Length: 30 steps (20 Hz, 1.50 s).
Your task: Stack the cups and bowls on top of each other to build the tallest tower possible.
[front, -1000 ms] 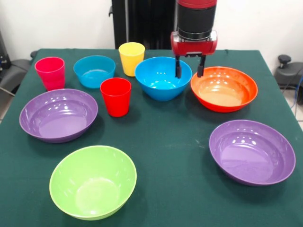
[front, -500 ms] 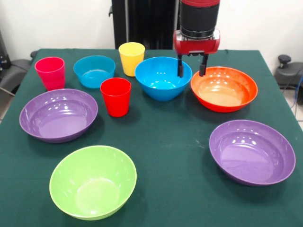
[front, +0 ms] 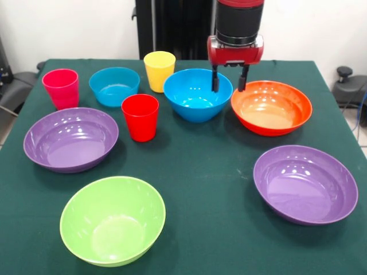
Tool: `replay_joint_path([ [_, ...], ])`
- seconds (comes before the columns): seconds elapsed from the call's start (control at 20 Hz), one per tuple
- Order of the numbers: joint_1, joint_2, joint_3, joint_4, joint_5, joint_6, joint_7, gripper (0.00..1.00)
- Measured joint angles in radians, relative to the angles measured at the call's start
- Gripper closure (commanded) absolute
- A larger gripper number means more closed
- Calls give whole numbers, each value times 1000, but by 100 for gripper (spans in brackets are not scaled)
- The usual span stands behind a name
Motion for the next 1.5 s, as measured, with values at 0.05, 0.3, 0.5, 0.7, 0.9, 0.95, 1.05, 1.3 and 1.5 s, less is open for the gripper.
replay_joint_path([
  [0.05,0,1,-3,0,0,0,0,0],
  [0.3,0,4,-9,0,0,-9,0,0],
  [0.5,0,5,-9,0,0,-24,0,0],
  [0.7,0,5,-11,0,0,-34,0,0],
  [0.9,0,5,-12,1,0,-40,0,0],
  [0.95,0,5,-12,0,0,-40,0,0],
  [1.05,0,5,-12,0,0,-40,0,0],
  [1.3,0,11,-13,1,0,-40,0,0],
  [1.5,-1,21,-13,0,0,-40,0,0],
])
